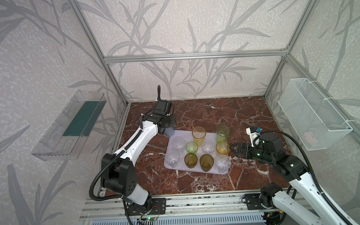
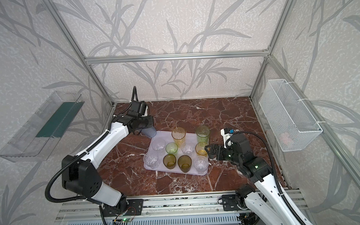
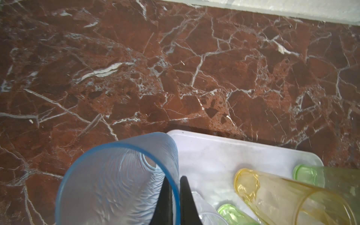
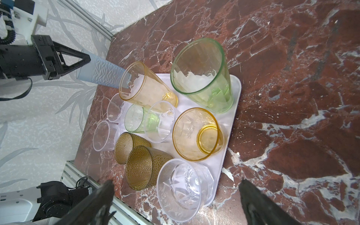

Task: Place the glasses into the tray
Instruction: Pick up the glass from the top-left of the table, then place the glass on the tray.

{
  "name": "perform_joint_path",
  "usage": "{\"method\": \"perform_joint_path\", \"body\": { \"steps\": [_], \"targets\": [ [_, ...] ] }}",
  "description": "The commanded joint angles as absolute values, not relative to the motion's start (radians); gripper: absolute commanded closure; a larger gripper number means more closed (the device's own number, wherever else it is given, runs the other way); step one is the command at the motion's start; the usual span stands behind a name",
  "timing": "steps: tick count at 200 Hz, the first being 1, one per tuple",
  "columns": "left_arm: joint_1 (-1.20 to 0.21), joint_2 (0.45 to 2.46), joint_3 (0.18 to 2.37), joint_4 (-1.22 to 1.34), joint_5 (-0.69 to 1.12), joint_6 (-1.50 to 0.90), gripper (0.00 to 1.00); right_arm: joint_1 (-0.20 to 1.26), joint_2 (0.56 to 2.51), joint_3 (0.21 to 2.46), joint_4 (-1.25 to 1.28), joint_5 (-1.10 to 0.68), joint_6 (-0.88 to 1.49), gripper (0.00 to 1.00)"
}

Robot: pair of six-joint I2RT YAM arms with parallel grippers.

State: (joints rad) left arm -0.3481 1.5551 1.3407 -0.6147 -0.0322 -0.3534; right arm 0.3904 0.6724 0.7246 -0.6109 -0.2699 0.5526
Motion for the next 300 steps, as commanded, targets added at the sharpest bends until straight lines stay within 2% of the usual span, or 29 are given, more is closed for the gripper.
{"method": "perform_joint_path", "body": {
  "steps": [1, 300],
  "targets": [
    [-0.367, 1.497, 1.304, -0.575, -0.035, -0.363, 1.0, 0.386, 0.661, 0.748, -0.62, -0.266, 0.561, 0.01],
    [-0.483, 1.573, 1.295, -0.562, 0.02, -0.388, 1.0, 0.386, 0.627, 0.694, -0.608, -0.256, 0.581, 0.01]
  ]
}}
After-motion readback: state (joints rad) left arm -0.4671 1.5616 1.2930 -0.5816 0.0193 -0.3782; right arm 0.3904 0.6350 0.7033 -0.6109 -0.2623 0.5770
